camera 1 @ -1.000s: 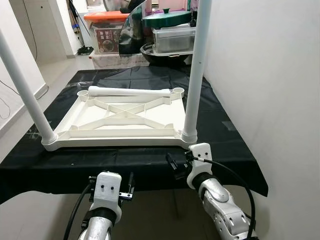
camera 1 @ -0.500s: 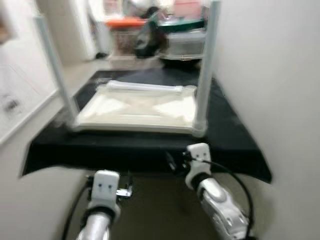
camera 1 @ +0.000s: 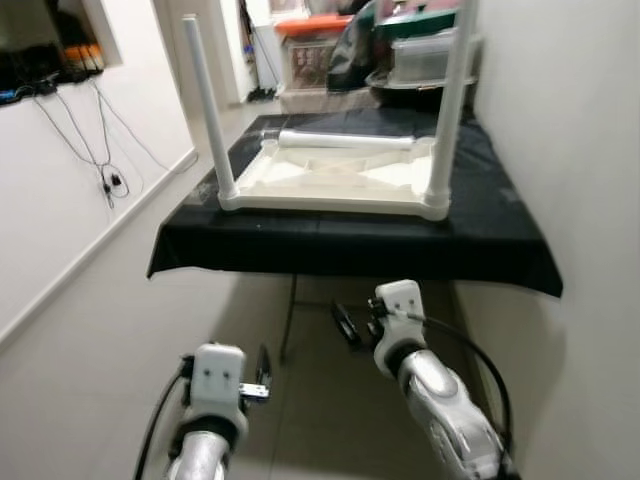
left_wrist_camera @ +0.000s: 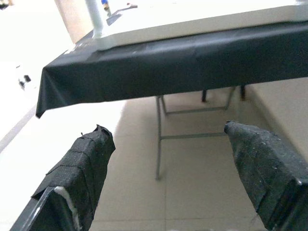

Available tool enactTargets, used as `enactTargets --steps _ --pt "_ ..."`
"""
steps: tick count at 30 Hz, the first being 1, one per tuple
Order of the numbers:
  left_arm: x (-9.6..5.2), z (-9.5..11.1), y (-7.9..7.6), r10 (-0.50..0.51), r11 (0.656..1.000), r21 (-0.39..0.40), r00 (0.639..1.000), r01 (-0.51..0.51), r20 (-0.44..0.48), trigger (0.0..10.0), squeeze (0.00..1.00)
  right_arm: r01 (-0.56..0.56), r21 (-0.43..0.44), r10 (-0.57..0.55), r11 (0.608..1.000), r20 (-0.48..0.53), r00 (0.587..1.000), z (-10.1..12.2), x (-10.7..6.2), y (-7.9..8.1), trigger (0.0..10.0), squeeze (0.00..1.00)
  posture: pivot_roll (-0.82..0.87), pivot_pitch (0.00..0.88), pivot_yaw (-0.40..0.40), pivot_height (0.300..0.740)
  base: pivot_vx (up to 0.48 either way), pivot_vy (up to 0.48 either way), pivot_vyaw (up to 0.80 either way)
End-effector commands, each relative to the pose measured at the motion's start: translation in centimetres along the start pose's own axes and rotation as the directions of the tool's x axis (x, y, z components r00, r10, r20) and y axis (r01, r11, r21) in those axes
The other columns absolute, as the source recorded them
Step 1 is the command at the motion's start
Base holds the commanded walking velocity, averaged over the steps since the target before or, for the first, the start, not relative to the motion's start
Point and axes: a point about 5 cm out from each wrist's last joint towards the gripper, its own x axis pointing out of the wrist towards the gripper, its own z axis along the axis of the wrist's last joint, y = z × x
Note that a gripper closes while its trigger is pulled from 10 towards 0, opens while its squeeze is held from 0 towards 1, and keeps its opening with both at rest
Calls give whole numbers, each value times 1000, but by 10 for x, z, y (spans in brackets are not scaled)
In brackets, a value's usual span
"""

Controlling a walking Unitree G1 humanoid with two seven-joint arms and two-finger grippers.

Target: Building children table

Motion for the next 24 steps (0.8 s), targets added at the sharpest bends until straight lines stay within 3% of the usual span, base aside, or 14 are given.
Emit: enactTargets --steps 1,7,14,24 --pt "1 0 4 14 1000 22 1000 -14 -1 10000 0 -33 -14 33 999 23 999 5 2 8 10000 0 10 0 26 740 0 0 0" --pt "0 1 4 22 999 30 1000 -22 3 10000 0 -55 -32 56 998 36 998 6 1 11 10000 0 10 0 26 740 0 0 0" --pt "0 1 5 30 999 27 1000 -30 4 10000 0 -63 -41 65 997 38 997 7 0 12 10000 0 21 0 20 740 0 0 -800" --pt "0 3 7 42 998 40 999 -43 14 10000 0 -79 -56 82 995 57 995 9 1 18 10000 0 41 0 22 740 0 0 0"
